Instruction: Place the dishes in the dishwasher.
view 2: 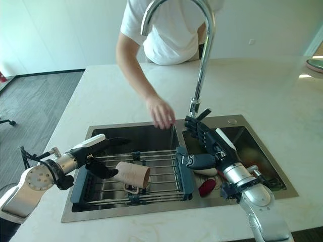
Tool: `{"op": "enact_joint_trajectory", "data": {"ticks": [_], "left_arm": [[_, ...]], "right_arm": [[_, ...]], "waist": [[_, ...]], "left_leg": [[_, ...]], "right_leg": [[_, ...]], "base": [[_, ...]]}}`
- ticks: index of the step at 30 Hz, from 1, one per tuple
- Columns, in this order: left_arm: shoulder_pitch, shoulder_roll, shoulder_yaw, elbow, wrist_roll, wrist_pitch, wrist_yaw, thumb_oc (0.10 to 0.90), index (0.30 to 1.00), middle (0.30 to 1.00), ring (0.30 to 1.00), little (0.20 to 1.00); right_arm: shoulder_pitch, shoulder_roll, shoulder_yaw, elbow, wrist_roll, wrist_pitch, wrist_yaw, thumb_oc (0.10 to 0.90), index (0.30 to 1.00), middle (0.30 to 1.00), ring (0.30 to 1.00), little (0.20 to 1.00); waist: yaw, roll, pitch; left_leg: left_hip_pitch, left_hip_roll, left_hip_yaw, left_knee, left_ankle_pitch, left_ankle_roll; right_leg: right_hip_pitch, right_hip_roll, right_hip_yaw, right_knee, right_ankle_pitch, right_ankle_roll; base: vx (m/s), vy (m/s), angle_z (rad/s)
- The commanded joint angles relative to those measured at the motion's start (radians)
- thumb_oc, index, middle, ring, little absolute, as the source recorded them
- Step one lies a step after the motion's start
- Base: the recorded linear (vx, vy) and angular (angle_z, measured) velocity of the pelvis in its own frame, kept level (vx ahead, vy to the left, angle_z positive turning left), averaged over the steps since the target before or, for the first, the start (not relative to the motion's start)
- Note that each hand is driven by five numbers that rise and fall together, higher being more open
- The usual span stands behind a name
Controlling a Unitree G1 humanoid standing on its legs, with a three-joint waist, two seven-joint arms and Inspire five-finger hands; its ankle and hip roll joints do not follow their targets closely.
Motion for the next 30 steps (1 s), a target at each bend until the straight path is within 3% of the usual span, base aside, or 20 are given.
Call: {"op": "enact_joint_trajectory", "data": {"ticks": [1,9,18,30], "left_arm": [[-0.119,0.036,0.007,-0.061,-0.035,-0.039,0.018,0.800,0.900,0.900,0.900,0.900],[-0.177,0.069,-0.065,-0.054,-0.026,0.004,-0.080,0.800,0.900,0.900,0.900,0.900],[-0.172,0.103,-0.068,-0.066,-0.040,0.086,-0.188,0.800,0.900,0.900,0.900,0.900],[-0.164,0.083,-0.076,-0.036,0.024,0.087,-0.192,0.800,0.900,0.900,0.900,0.900]], "right_arm": [[-0.118,-0.036,-0.038,-0.088,0.020,-0.093,-0.024,0.800,0.900,0.900,0.900,0.900],[-0.123,-0.052,-0.037,-0.086,0.036,-0.086,-0.023,0.800,0.900,0.900,0.900,0.900],[-0.134,-0.079,-0.037,-0.088,0.046,-0.068,-0.025,0.800,0.900,0.900,0.900,0.900],[-0.135,-0.066,-0.026,-0.085,0.036,-0.071,-0.016,0.800,0.900,0.900,0.900,0.900]], "waist": [[-0.010,0.020,-0.048],[-0.034,0.033,-0.046],[-0.024,0.040,-0.045],[-0.024,0.037,-0.042]], "left_leg": [[-0.012,0.039,-0.003,0.108,-0.109,-0.016],[-0.002,0.046,0.018,0.108,-0.112,-0.015],[-0.004,0.045,0.006,0.108,-0.106,-0.019],[-0.005,0.044,0.009,0.108,-0.108,-0.016]], "right_leg": [[0.049,-0.034,-0.063,-0.023,0.015,0.078],[0.047,-0.028,-0.046,-0.023,0.018,0.081],[0.054,-0.029,-0.059,-0.023,0.013,0.077],[0.052,-0.030,-0.061,-0.023,0.014,0.077]], "base": [[-0.03,-0.012,-0.13],[-0.01,-0.006,-0.05],[0.01,0.005,-0.05],[0.00,-0.003,0.02]]}}
